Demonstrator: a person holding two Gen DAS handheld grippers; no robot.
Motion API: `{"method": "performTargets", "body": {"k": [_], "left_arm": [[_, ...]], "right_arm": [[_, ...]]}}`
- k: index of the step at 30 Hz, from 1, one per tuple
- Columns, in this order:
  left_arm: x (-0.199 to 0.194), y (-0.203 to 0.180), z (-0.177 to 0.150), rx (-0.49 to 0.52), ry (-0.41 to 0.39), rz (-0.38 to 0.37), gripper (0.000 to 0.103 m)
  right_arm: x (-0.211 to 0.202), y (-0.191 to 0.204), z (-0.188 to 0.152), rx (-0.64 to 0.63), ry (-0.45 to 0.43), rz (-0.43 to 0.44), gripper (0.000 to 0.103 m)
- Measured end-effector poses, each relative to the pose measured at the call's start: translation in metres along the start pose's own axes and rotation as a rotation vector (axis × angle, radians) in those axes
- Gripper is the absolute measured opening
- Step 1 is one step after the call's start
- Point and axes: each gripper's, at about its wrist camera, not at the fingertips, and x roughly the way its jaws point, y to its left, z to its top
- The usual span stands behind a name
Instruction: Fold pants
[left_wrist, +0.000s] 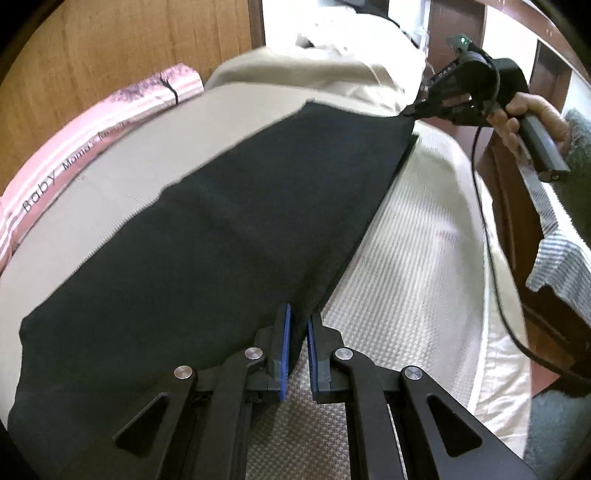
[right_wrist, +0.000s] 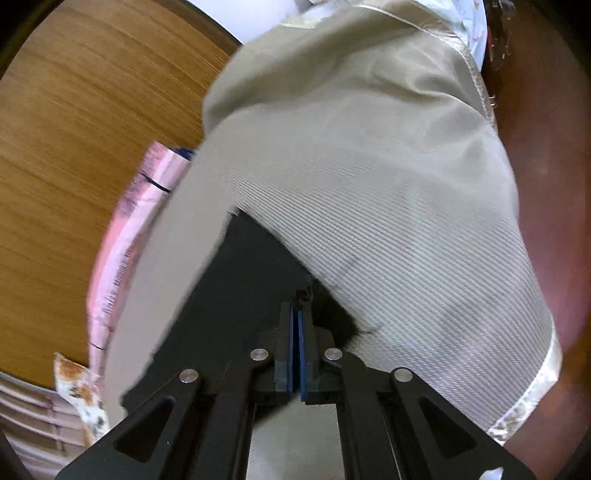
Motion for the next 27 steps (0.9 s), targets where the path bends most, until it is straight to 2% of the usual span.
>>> {"method": "performTargets", "body": {"k": [2, 6, 8, 11, 12, 13, 15, 17, 20, 24, 27], "left_arm": [[0.003, -0.001, -0.001, 0.004, -0.002, 0.005, 0.009], [0.001, 0.001, 0.000, -0.001, 0.028, -0.019, 0.020], [-0.005, 0.003, 0.000, -0.016, 0.031, -0.034, 0.022], [-0.024, 0.014, -0.002, -0.065, 0.008, -0.040, 0.026], [-0.035, 0.021, -0.004, -0.086, -0.020, -0.036, 0.031], [-0.045, 0.030, -0.007, -0.111, -0.044, -0.021, 0.044], [-0.061, 0.049, -0.014, -0.157, -0.077, 0.033, 0.054], [-0.081, 0.077, -0.026, -0.227, -0.116, 0.099, 0.055], [-0.111, 0.121, -0.052, -0.371, -0.140, 0.210, 0.054], [-0.151, 0.180, -0.101, -0.582, -0.143, 0.367, 0.054], [-0.173, 0.210, -0.136, -0.689, -0.127, 0.478, 0.054]], "right_arm": [[0.011, -0.012, -0.005, 0.015, 0.031, -0.050, 0.003], [0.016, -0.011, -0.007, -0.003, 0.014, -0.082, 0.003], [0.016, -0.002, -0.005, -0.050, 0.028, -0.114, 0.008], [0.004, 0.010, -0.003, -0.096, -0.008, -0.196, 0.026], [-0.003, 0.015, -0.002, -0.111, -0.032, -0.214, 0.028], [-0.010, 0.023, 0.000, -0.134, -0.058, -0.217, 0.028], [-0.019, 0.042, 0.001, -0.180, -0.087, -0.214, 0.028], [-0.018, 0.075, -0.003, -0.274, -0.077, -0.168, 0.028], [0.001, 0.136, -0.019, -0.423, 0.004, -0.054, 0.028], [0.046, 0.223, -0.061, -0.599, 0.174, 0.117, 0.028], [0.081, 0.288, -0.101, -0.728, 0.301, 0.227, 0.028]]}}
